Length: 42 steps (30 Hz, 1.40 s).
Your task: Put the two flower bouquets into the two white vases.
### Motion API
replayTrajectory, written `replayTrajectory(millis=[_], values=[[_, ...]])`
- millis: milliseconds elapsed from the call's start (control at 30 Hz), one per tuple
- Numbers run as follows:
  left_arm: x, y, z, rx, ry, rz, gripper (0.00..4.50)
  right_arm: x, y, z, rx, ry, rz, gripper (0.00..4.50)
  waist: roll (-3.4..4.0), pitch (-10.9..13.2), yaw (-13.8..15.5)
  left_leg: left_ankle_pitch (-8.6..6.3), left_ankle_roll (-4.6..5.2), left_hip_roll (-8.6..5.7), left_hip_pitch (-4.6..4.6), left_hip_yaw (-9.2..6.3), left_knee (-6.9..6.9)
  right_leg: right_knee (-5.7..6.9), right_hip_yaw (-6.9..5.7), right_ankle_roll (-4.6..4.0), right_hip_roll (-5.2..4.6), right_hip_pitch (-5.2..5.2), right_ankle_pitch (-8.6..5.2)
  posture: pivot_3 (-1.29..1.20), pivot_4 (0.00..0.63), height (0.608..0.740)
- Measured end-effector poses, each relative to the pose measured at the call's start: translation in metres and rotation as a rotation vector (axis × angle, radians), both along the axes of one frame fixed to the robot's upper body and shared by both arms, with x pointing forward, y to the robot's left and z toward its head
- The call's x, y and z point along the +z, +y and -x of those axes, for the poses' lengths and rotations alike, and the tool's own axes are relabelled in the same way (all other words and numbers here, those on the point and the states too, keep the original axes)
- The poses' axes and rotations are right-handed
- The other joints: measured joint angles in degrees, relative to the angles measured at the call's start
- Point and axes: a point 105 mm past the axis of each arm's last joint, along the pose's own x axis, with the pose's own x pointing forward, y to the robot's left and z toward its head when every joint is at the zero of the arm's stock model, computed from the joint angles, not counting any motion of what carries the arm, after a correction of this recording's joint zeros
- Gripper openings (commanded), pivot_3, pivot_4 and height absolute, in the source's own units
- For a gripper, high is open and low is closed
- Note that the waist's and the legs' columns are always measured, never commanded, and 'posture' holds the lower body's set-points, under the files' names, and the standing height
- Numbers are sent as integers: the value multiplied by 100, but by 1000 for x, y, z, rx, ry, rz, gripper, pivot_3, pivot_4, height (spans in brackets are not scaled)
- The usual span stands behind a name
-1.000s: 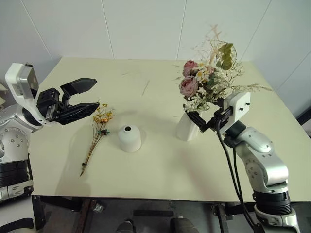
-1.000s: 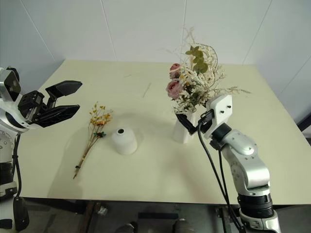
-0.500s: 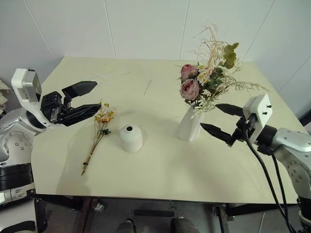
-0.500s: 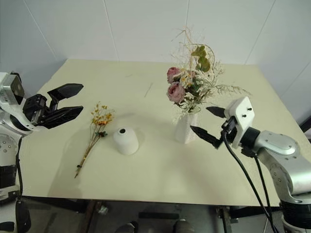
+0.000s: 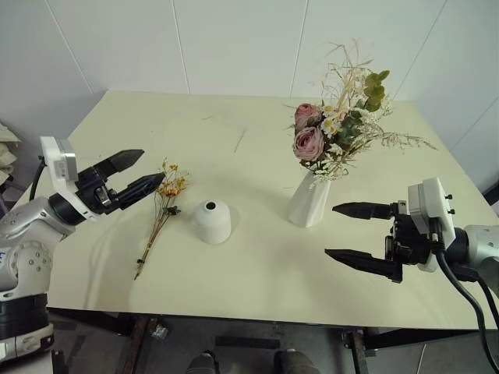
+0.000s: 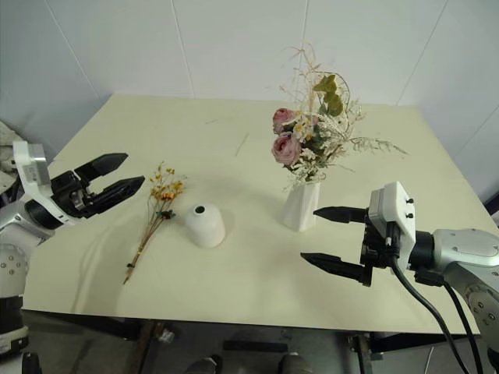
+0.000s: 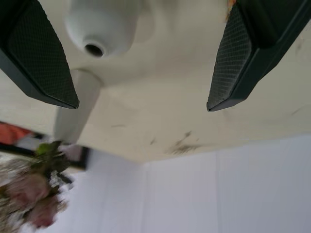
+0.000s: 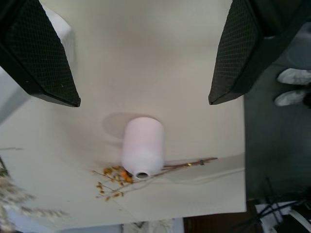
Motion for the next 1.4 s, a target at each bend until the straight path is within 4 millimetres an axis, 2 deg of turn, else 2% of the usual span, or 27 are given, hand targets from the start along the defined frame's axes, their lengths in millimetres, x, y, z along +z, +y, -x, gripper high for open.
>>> replayTrajectory(millis=[200, 333, 500, 733, 933, 1033, 1400], values=[[-30, 17, -2, 237, 199, -77, 4500, 13, 7, 3, 101, -45, -15, 4460, -3, 1, 4, -1, -2, 0, 0, 0, 1, -2, 1, -2, 1, -1, 1, 0, 150, 740], [-49, 24, -1, 321, 331, -105, 4500, 17, 10, 1, 140, -43, -32, 4460, -2, 1, 5, -4, -6, 0, 0, 0, 1, -4, 1, -3, 1, -1, 1, 0, 150, 740], [-70, 23, -3, 357, 459, -136, 4500, 26, 13, 2, 178, -55, -49, 4460, -2, 1, 7, -6, -9, 0, -1, 0, 1, -5, 1, -4, 1, -2, 0, 0, 150, 740], [-79, 14, -12, 349, 499, -181, 4500, 31, 11, 2, 196, -40, -64, 4460, -3, 1, 11, -8, -11, 0, -2, 1, 0, -9, 1, -4, 1, -2, 0, 0, 150, 740], [-107, 6, -23, 325, 605, -262, 4500, 31, 10, 0, 180, -42, -62, 4460, -3, 1, 8, -8, -12, 0, -3, 2, 0, -10, 1, -4, 2, -3, 0, 0, 150, 740], [-108, 2, -27, 311, 615, -290, 3927, 28, 8, -1, 166, -36, -55, 4500, -3, 1, 11, -9, -12, 0, -3, 2, -1, -9, 2, -4, 2, -3, 0, 0, 150, 740], [-109, -2, -32, 292, 628, -339, 411, 25, 6, -1, 147, -28, -47, 4500, -3, 1, 8, -9, -11, 0, -3, 3, 0, -7, 2, -3, 2, -3, 0, 0, 150, 740]])
